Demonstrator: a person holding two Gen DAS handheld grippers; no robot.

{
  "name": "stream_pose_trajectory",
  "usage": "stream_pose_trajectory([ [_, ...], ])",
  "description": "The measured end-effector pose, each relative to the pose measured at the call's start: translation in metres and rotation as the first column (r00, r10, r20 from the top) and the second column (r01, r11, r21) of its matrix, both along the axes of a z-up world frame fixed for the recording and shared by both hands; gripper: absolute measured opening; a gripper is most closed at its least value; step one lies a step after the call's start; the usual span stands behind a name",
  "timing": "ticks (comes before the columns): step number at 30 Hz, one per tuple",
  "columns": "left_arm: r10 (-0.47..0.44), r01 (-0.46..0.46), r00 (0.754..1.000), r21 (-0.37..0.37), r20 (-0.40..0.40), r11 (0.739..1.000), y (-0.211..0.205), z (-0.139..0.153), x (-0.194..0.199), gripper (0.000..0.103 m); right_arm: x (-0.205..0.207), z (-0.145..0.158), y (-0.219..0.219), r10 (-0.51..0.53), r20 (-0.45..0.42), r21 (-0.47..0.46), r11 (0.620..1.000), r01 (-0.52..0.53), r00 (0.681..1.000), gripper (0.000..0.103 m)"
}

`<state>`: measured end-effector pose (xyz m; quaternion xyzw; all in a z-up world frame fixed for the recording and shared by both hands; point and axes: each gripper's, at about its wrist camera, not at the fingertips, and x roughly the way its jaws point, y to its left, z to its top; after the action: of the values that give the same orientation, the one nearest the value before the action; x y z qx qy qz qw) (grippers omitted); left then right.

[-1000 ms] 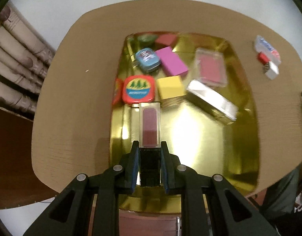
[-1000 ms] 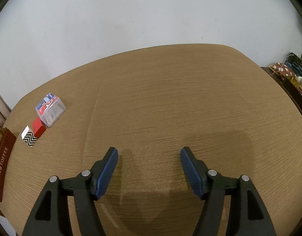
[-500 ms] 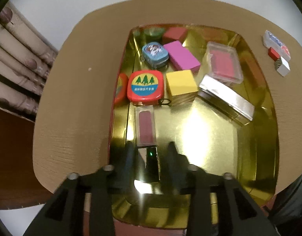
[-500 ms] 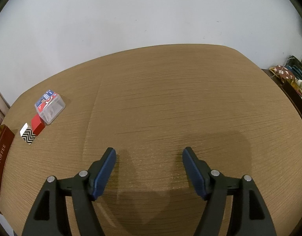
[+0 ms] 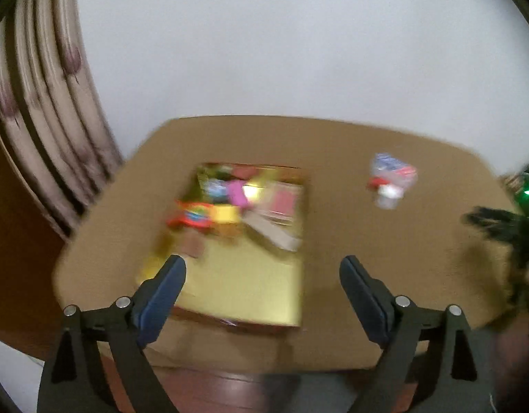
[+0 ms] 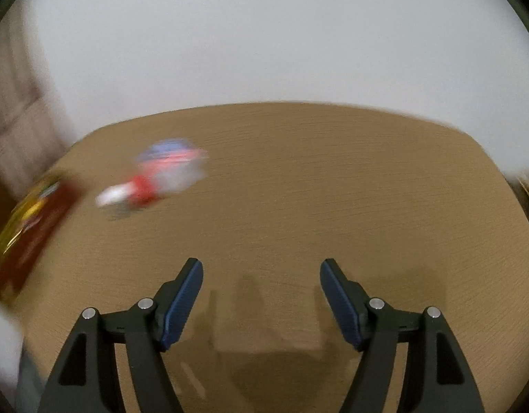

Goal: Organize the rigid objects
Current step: 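Grasp the white cube with the right gripper and release it in the tray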

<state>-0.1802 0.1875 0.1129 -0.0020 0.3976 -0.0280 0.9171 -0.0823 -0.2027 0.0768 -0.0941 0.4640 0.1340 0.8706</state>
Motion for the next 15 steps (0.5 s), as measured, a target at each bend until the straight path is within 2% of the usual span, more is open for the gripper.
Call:
stream_pose_trajectory([
  [3, -0.027, 0.024, 0.999, -0.069, -0.037, 0.997, -0.023, -0.017, -0.014, 0.089, -0.001, 0.015, 0.057, 0.213, 0.001, -0.048, 0.976, -0.213, 0.977, 0.073],
  [6, -0.048, 0.043, 0.996, -0.075, -0.073, 0.996, -0.047, -0.037, -0.027, 0.089, 0.014, 0.021, 0.101, 0.337, -0.031, -0.038, 0.940, -0.338, 0.941, 0.073],
  [12, -0.101, 0.097, 0.988, -0.035, -0.115, 0.995, -0.075, -0.062, -0.041, 0.089, 0.048, -0.002, 0.142, 0.389, -0.116, -0.026, 0.919, -0.394, 0.914, 0.068],
  [15, -0.109, 0.107, 0.985, -0.024, -0.135, 0.994, -0.075, -0.069, -0.040, 0.089, 0.051, -0.019, 0.160, 0.410, -0.145, -0.078, 0.902, -0.424, 0.900, 0.065],
])
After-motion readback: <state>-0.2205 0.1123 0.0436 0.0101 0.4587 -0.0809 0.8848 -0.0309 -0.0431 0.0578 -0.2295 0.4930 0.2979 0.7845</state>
